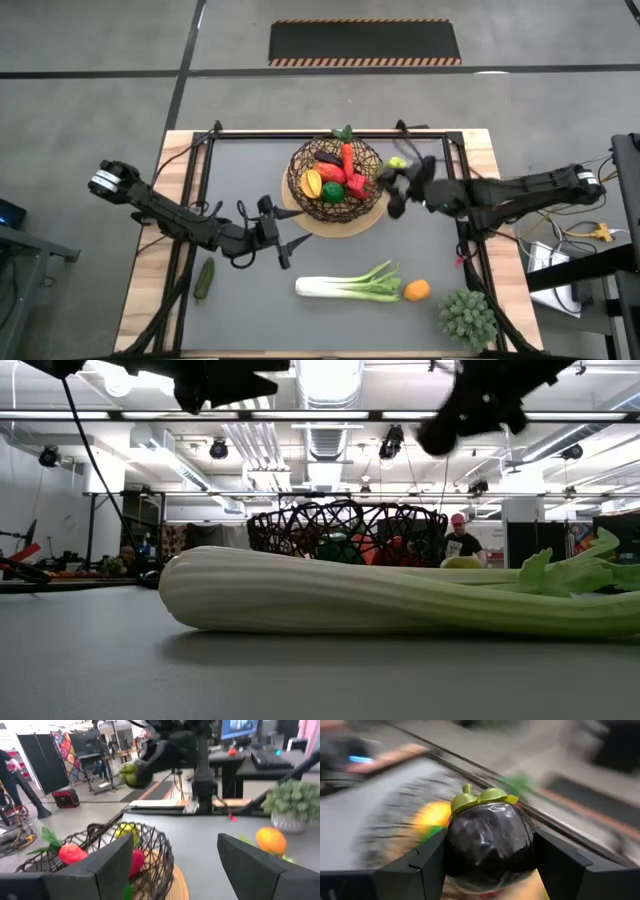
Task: Build produce basket
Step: Put the plum into the basket
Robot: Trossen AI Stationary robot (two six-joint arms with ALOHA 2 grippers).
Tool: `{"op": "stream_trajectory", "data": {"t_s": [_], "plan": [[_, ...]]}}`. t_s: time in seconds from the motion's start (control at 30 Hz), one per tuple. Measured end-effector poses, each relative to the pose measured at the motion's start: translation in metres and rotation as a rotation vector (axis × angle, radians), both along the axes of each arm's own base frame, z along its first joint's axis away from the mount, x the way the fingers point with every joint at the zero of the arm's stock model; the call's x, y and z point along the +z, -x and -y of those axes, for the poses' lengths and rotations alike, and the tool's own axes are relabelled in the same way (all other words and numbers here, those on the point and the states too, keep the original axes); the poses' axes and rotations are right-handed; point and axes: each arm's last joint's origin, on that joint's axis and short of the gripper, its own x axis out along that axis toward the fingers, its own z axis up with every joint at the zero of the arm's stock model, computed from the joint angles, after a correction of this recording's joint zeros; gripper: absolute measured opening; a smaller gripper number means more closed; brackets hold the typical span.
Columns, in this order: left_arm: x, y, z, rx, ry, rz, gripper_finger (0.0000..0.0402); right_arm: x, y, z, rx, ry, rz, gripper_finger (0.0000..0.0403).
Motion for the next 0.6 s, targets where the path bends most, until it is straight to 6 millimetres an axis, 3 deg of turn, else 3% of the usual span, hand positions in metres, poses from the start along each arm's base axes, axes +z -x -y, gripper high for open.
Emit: {"op": "stream_trajectory", "data": {"t_s": [0.23,0.37,0.6], "plan": [[0.01,-0.001,0.003,-0.103,0.039,0.105,0.027,-0.036,-0.018,-0.047,0.687,0.295,0.408,0.024],[0.014,-0.005,0.006,-0.178,0.029,0.203,0.027,-0.055,-0.02,-0.052,0.764,0.377,0.612,0.0241],[0.011,-0.031,0.01,-0.273,-0.061,0.324,0.027,-0.074,-0.042,-0.057,0.764,0.432,0.632,0.0242]]}}
